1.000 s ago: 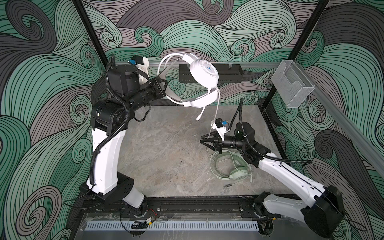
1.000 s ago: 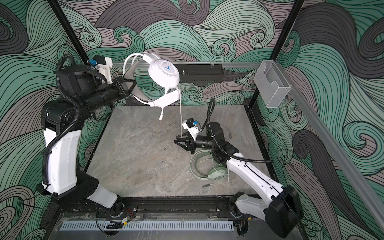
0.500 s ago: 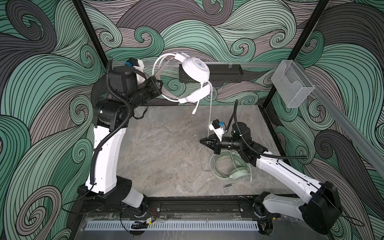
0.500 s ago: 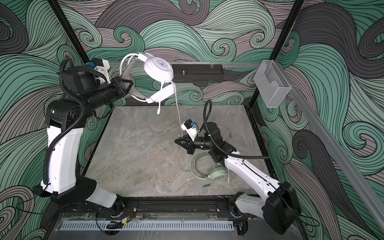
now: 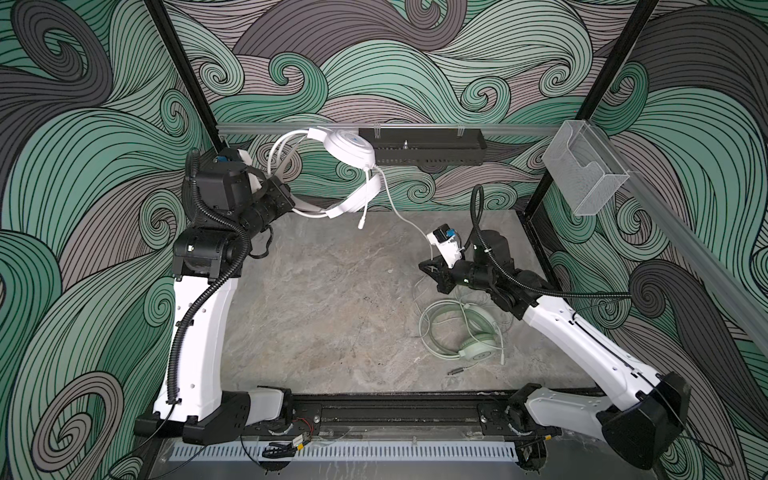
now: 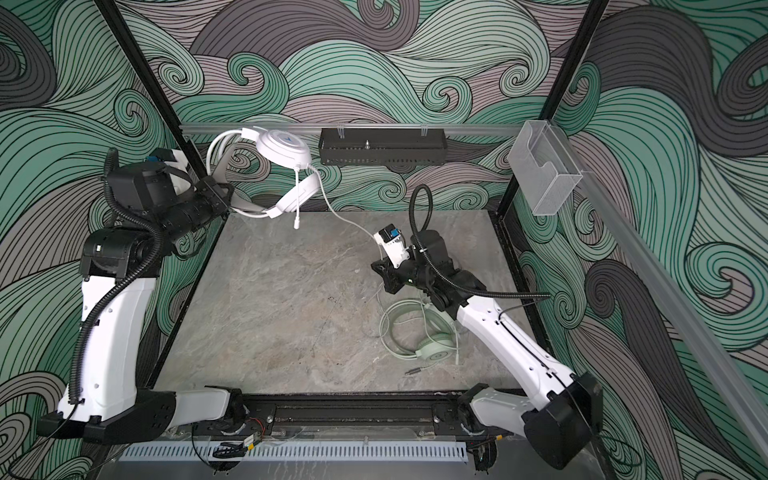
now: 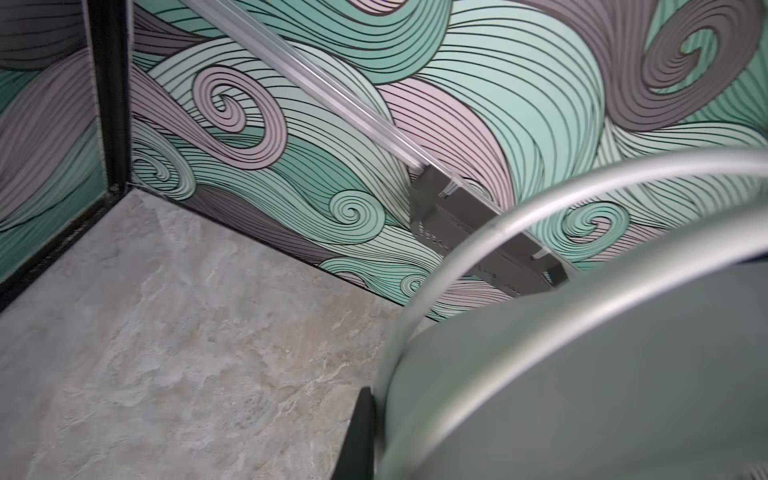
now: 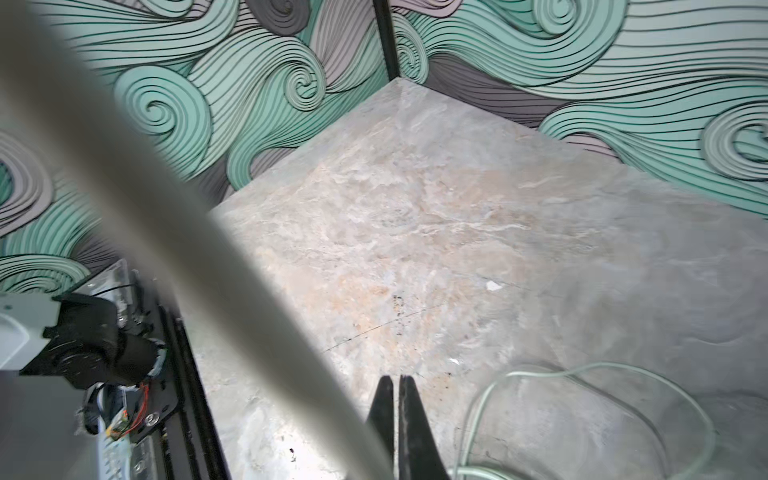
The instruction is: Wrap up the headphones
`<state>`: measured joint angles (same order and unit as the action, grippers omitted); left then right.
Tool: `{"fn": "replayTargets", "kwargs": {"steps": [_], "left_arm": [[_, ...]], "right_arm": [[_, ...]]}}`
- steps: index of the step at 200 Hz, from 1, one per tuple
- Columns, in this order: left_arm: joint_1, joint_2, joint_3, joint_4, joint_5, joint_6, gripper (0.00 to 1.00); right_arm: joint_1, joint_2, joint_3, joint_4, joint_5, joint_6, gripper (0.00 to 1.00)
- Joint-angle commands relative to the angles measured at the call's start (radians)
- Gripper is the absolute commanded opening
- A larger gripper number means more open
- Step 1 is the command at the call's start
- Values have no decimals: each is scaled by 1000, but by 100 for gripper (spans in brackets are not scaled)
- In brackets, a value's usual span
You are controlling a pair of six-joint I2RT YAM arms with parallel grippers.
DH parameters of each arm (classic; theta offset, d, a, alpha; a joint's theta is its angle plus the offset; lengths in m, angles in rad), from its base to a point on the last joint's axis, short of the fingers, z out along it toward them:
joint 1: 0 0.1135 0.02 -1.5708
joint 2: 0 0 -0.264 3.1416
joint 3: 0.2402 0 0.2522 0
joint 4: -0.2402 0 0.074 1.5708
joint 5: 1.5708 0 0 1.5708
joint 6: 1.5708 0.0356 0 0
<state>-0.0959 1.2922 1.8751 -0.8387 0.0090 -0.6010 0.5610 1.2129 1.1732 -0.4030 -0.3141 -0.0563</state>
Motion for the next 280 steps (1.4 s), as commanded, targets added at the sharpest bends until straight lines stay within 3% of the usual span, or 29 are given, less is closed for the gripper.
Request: {"fn": "replayTargets", "kwargs": {"steps": [1, 43, 80, 111, 152, 196, 280], "left_arm": [[10, -42, -76, 80, -104, 60, 0], [9, -89, -235, 45, -159, 153, 0], [-40, -88, -314, 5, -183, 305, 0], [-134, -90, -375, 9, -176, 429, 0], [-281, -112, -437, -14, -137, 531, 0], [-405, -148, -487, -19, -67, 572, 0], [-473, -220, -534, 7, 136, 515, 0]], "right_arm": [[31, -20, 120, -226, 266, -114, 0], [82, -41, 300, -333, 457, -236, 0], [234, -3, 434, -378, 590, -447, 0], [360, 54, 534, -378, 618, -573, 0], [373, 165, 662, -406, 576, -536, 0], [373, 211, 625, -437, 600, -490, 0], [312, 231, 584, -469, 558, -408, 0]]}}
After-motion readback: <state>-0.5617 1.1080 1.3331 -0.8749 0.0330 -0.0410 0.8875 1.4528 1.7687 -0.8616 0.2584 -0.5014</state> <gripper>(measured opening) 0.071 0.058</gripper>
